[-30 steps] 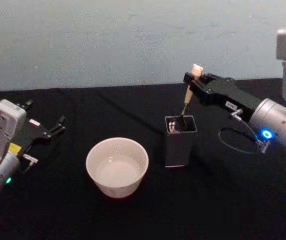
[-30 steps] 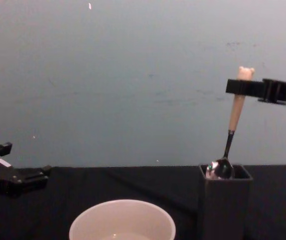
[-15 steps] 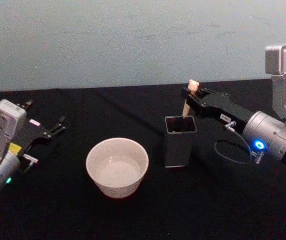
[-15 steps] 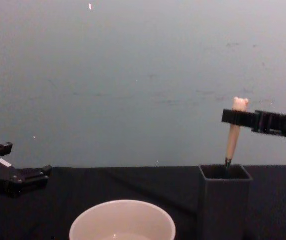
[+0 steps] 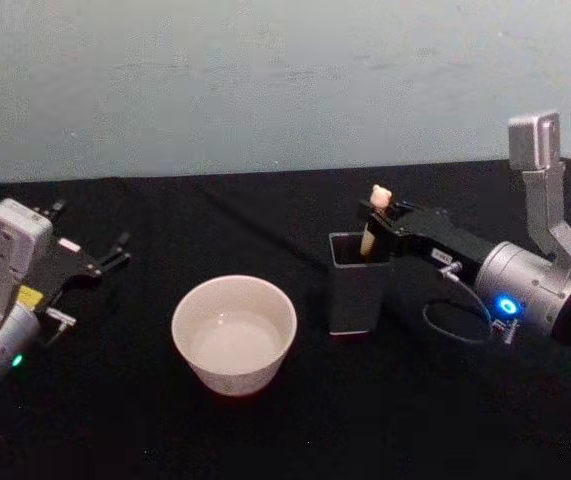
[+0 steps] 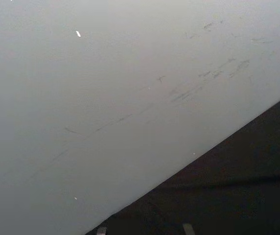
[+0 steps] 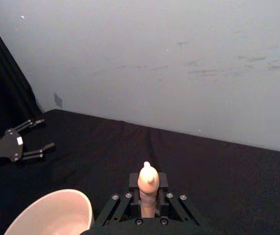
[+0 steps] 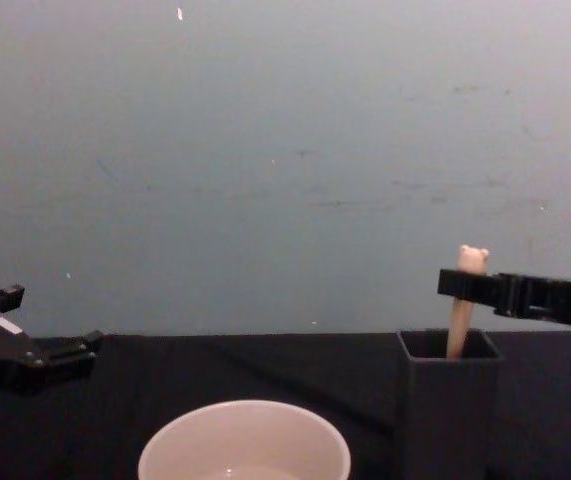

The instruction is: Pick up the stirring spoon with one hand, stir inside the cup, then place it back in its original position.

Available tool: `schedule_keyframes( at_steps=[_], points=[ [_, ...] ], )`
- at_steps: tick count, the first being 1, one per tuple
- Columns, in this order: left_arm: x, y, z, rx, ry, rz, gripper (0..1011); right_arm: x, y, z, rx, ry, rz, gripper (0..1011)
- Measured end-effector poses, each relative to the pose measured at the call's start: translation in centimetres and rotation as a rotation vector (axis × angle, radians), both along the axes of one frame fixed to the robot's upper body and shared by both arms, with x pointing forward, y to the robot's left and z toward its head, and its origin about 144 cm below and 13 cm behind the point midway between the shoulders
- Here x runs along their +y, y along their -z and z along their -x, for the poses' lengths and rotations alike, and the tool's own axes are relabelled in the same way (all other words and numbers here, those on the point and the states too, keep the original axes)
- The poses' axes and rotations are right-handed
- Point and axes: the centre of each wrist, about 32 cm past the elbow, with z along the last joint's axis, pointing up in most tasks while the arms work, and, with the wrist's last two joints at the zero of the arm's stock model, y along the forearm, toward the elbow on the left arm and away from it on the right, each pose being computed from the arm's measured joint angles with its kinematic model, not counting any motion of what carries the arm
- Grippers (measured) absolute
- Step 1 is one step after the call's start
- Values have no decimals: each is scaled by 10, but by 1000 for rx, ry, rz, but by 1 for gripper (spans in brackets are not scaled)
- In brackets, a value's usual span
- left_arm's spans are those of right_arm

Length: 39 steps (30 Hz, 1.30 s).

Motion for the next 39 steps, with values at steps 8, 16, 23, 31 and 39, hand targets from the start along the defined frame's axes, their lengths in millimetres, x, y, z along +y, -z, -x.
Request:
schedule_keyframes(
  at_steps=[8, 16, 23, 31, 39],
  points=[
    [0, 0, 0, 0, 0, 0, 1001, 1, 4, -1, 13, 3, 9, 218],
    [0, 0, 0, 0, 0, 0, 1002, 0, 7, -1, 25, 7, 25, 218],
    [0, 0, 0, 0, 0, 0, 1001, 0, 8, -2, 32, 9, 36, 218],
    [0, 0, 0, 0, 0, 0, 1001, 0, 8, -3, 34, 9, 39, 218],
    [0, 0, 0, 0, 0, 0, 1001, 0, 8, -3, 33, 9, 38, 218]
  ],
)
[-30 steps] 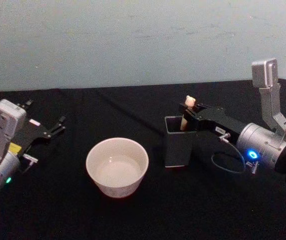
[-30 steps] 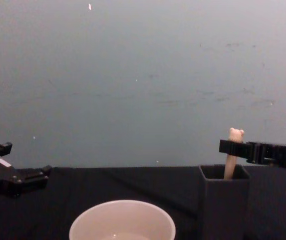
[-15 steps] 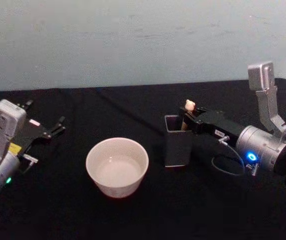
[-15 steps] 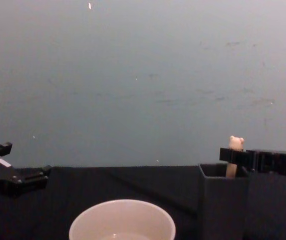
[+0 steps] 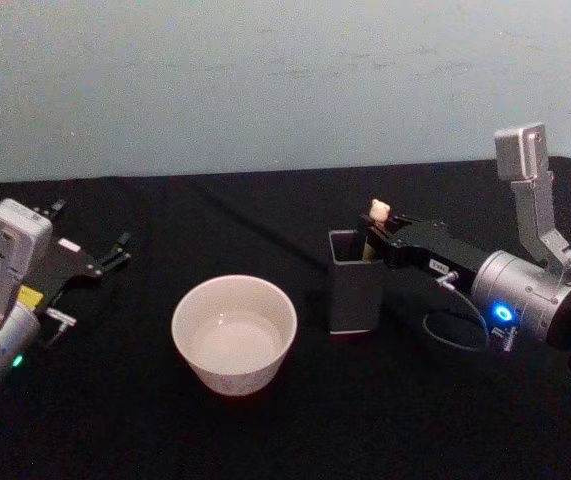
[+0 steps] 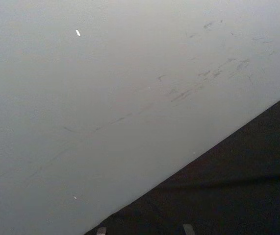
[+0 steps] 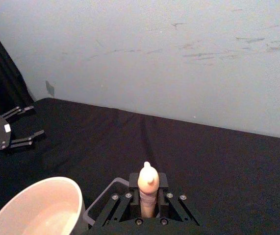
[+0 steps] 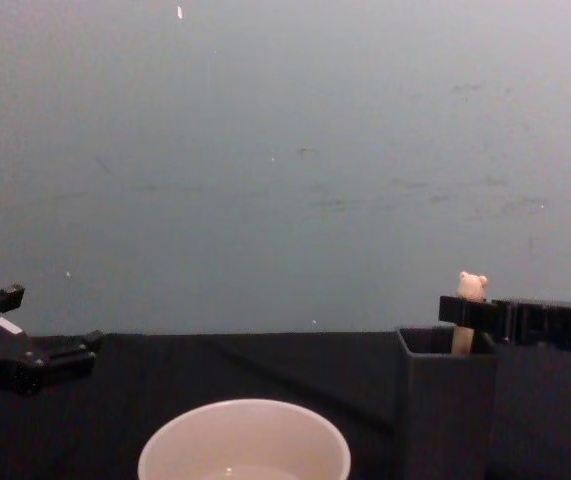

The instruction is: Pick up the stirring spoon with one hand, stir inside the cup, then place it back in its original position.

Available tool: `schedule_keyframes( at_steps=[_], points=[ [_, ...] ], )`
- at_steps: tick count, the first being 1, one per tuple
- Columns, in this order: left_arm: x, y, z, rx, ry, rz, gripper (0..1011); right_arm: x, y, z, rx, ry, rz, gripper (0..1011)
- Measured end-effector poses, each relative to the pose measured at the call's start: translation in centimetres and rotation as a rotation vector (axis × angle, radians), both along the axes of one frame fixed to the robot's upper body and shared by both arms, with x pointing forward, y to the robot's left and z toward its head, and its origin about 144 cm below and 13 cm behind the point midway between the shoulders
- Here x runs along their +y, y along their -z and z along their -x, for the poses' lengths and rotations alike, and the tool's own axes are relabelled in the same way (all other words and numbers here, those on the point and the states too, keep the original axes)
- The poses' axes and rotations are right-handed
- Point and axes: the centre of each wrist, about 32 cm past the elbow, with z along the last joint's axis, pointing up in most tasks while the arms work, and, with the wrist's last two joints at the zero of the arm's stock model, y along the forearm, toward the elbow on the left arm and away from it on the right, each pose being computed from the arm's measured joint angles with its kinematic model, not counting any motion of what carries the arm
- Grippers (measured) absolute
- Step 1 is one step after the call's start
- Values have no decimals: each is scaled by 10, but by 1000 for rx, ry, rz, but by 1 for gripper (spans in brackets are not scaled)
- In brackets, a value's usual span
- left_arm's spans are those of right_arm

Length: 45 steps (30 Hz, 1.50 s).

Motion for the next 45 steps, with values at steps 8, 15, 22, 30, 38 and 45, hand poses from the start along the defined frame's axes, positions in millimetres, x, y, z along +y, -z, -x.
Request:
schedule_keyframes(
  at_steps=[8, 15, 22, 30, 38, 45],
  points=[
    [0, 0, 0, 0, 0, 0, 1002, 0, 0, 0, -1, 0, -1, 235],
    [0, 0, 0, 0, 0, 0, 1002, 0, 0, 0, -1, -1, -2, 408],
    [0, 0, 0, 0, 0, 0, 1001, 0, 0, 0, -2, -1, -3, 625],
    [0, 0, 0, 0, 0, 0, 1001, 0, 0, 0, -2, -1, -3, 880],
    [0, 0, 0, 0, 0, 0, 1001, 2, -5, 1, -57, 25, -17, 1003],
    [0, 0, 0, 0, 0, 0, 1001, 15, -8, 5, -243, 241, -20, 1003]
  ],
)
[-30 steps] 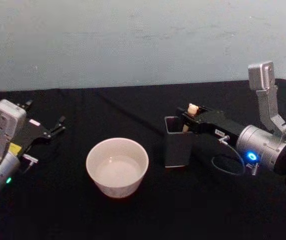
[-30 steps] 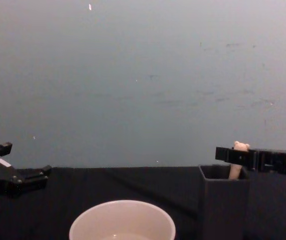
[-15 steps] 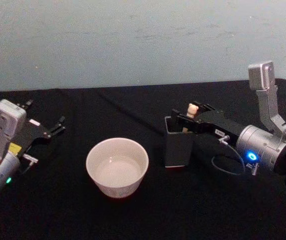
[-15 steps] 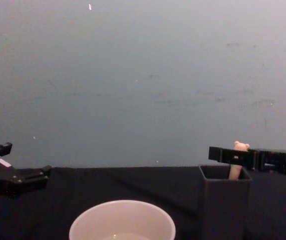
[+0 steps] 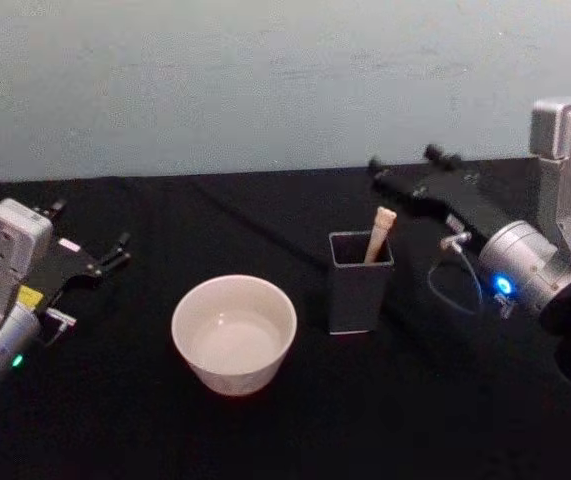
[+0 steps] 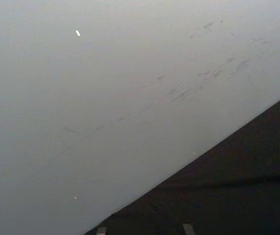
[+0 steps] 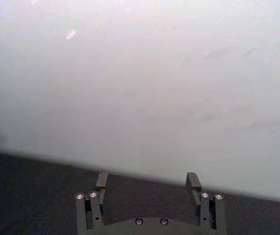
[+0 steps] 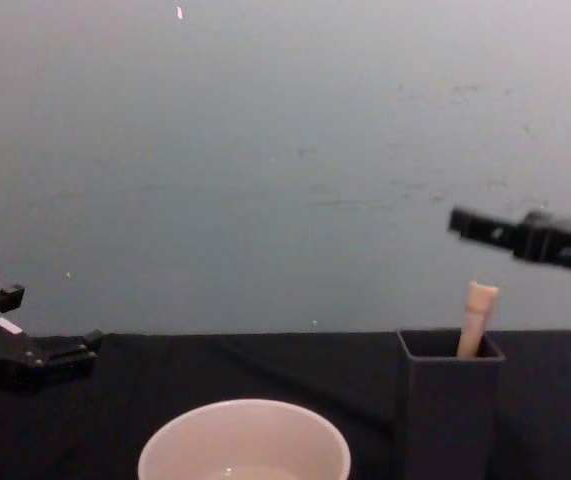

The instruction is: Pick up the stirring spoon with one hand, stir inside the cup, then place it back in its original position.

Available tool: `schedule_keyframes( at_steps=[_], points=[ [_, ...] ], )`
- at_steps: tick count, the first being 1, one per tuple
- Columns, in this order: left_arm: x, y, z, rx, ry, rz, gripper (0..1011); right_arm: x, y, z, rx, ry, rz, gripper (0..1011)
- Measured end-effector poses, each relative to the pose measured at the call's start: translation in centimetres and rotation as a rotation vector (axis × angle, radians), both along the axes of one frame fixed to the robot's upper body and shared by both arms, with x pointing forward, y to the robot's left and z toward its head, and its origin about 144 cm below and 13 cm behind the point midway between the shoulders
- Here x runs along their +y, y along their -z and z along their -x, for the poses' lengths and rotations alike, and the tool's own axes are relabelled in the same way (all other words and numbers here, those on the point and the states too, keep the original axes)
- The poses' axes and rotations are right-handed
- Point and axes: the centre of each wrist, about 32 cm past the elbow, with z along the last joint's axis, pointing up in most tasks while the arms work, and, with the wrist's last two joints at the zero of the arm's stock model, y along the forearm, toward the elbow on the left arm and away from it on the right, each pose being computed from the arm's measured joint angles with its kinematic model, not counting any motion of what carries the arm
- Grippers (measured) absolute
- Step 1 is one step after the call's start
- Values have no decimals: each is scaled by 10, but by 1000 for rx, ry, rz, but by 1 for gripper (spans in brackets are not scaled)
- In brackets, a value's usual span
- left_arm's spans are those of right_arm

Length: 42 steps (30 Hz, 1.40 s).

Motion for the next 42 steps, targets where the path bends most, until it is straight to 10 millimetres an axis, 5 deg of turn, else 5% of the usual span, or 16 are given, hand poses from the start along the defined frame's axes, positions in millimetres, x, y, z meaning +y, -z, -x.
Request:
schedule_keyframes(
  at_steps=[6, 13, 23, 42],
  points=[
    [0, 0, 0, 0, 0, 0, 1001, 16, 13, -3, -121, 277, 70, 1003],
    [0, 0, 0, 0, 0, 0, 1001, 18, 39, -8, -43, 417, 197, 1003],
    [0, 0, 0, 0, 0, 0, 1001, 14, 71, 2, 73, 401, 306, 1002],
    [0, 0, 0, 0, 0, 0, 1001, 15, 73, 4, 90, 388, 313, 1002]
  ],
)
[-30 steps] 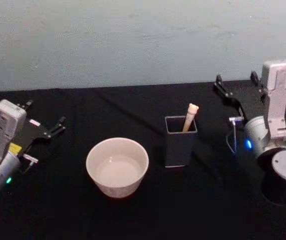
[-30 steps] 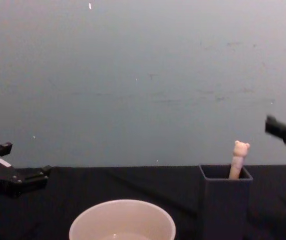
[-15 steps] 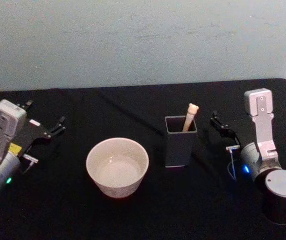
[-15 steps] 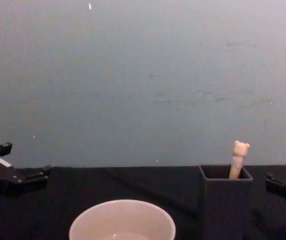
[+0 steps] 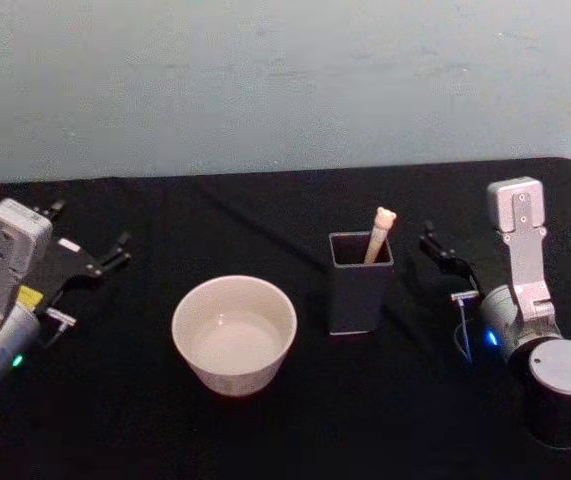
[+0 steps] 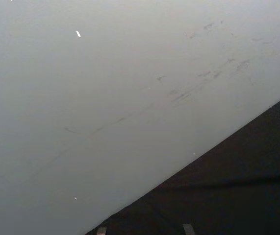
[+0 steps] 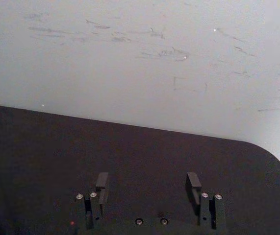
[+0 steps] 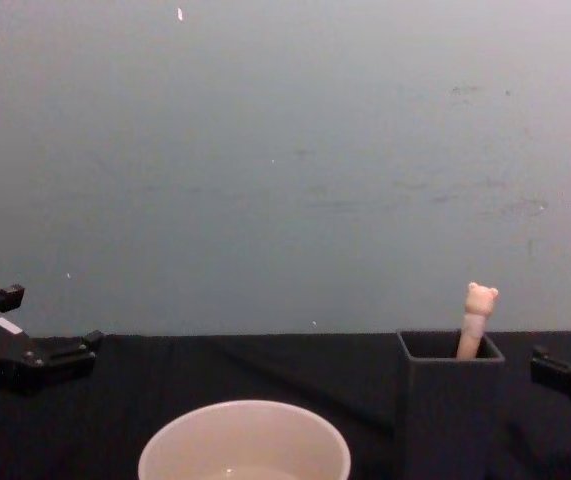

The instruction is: Pick up the stirring spoon with one hand, stir inside the cup, then place it back in its original position.

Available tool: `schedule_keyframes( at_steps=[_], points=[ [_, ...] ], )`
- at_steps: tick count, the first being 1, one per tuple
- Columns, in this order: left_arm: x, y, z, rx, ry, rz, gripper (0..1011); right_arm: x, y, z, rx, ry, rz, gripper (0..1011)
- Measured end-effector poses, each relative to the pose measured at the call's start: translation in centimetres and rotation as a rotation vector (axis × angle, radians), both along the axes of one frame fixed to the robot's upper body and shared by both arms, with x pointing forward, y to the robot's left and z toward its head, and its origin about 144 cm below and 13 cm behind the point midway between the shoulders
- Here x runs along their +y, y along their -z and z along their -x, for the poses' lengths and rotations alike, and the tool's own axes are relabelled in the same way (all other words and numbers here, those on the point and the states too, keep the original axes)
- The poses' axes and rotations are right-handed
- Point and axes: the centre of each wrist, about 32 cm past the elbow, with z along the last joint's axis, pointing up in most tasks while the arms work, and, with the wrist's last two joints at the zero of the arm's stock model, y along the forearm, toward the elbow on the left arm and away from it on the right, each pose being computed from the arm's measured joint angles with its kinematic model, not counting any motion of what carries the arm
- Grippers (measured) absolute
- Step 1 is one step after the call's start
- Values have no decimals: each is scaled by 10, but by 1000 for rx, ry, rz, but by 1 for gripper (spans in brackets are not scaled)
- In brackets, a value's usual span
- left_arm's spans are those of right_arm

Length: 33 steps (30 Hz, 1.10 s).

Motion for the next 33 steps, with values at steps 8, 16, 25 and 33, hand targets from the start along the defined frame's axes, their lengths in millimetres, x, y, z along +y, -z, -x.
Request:
schedule_keyframes(
  at_steps=[8, 16, 25, 33],
  points=[
    [0, 0, 0, 0, 0, 0, 1002, 0, 0, 0, -2, 0, 1, 1003],
    [0, 0, 0, 0, 0, 0, 1001, 0, 0, 0, -3, 0, 0, 1003],
    [0, 0, 0, 0, 0, 0, 1001, 0, 0, 0, -4, 1, 0, 1003],
    [0, 0, 0, 0, 0, 0, 1001, 0, 0, 0, -4, 1, 0, 1003]
  ],
)
